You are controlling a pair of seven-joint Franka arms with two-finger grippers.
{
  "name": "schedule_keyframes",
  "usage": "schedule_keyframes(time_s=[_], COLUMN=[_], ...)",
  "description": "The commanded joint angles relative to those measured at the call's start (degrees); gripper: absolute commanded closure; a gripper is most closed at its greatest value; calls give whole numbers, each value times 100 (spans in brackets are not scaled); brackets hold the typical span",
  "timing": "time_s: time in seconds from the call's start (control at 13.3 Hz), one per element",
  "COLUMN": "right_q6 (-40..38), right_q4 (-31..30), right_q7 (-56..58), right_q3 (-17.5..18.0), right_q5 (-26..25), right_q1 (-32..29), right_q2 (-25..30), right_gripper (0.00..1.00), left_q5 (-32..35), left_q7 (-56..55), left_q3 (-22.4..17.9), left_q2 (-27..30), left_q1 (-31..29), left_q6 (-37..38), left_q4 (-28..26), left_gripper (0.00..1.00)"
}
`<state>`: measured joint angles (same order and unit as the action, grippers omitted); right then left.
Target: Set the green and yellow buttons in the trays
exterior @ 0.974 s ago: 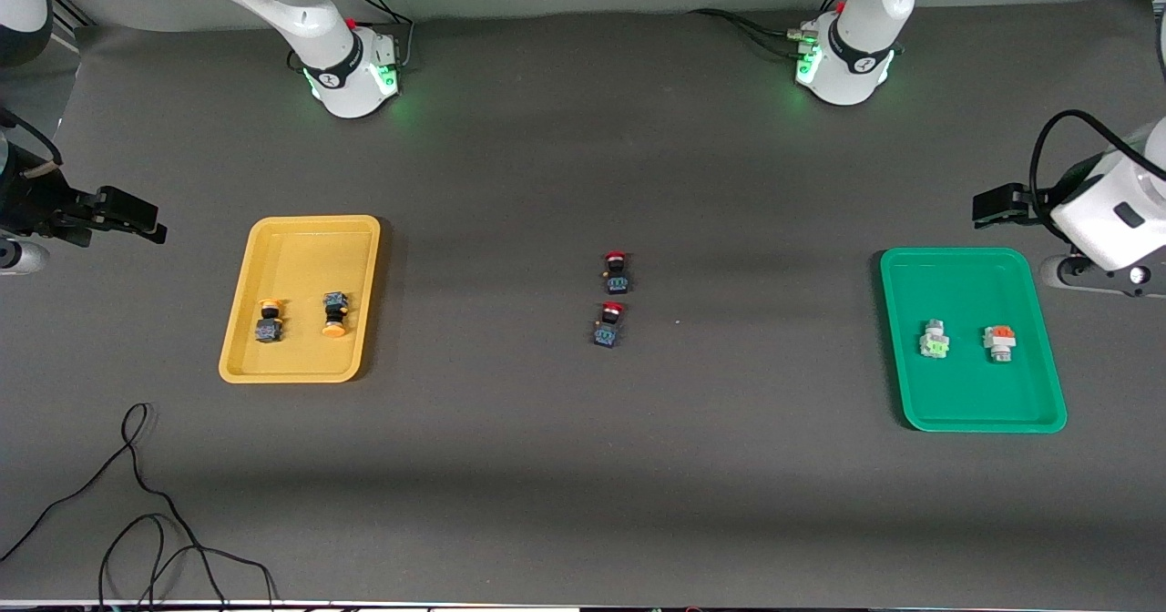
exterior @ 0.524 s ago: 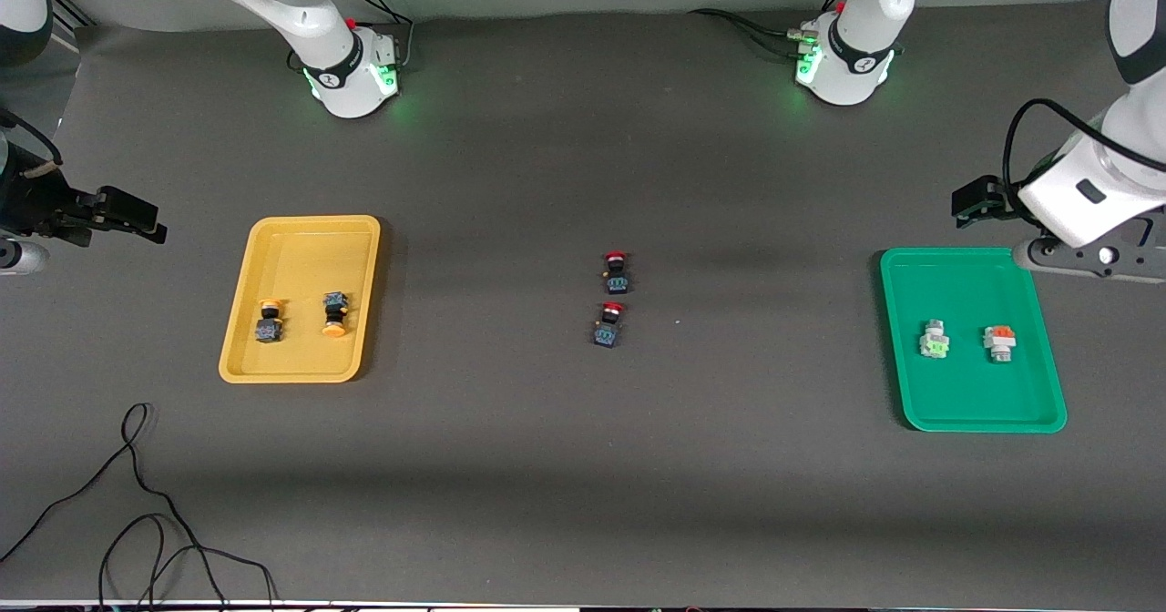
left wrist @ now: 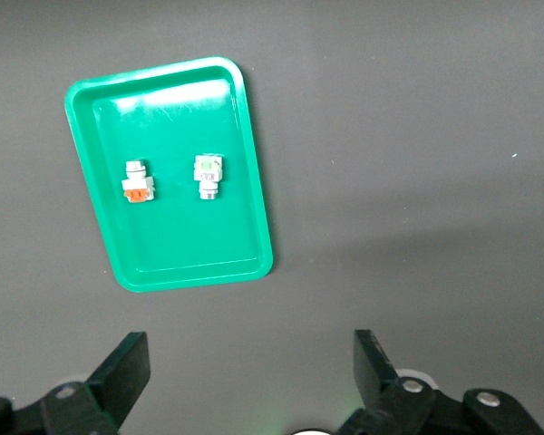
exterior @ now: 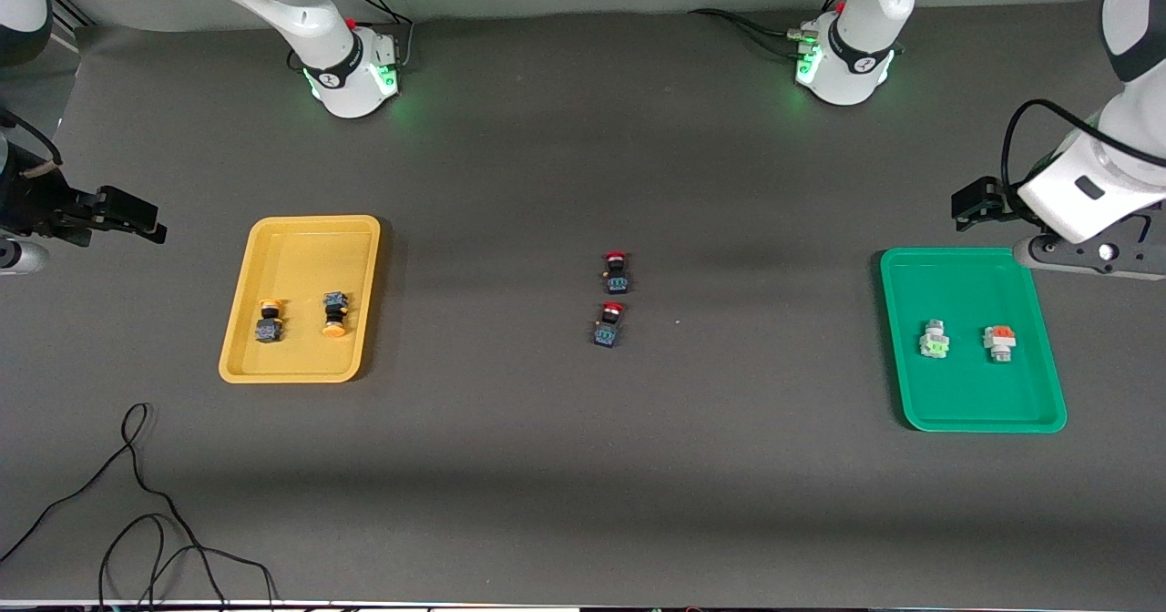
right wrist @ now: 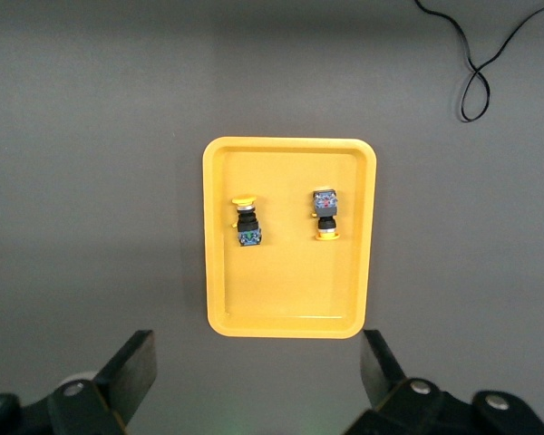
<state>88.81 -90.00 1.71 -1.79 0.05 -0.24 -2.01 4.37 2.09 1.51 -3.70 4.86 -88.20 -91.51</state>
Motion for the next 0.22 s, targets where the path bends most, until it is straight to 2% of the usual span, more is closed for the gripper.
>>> schedule_keyframes(time_s=[0.0, 0.15], right_q6=[-56, -56], right_q4=[70, 70], right_q7=[-136, -136], right_q3=[-24, -24], right_q5=[-119, -119], right_q1=[68, 68], right_q2=[8, 8], right_gripper=[0, 0], left_q5=[-77, -68], left_q7=[-15, -33], left_q3=[-64, -64], left_q2=[-52, -52], left_q1=[59, 68], left_q6=[154, 163], left_q4=[151, 142], left_gripper=[0, 0])
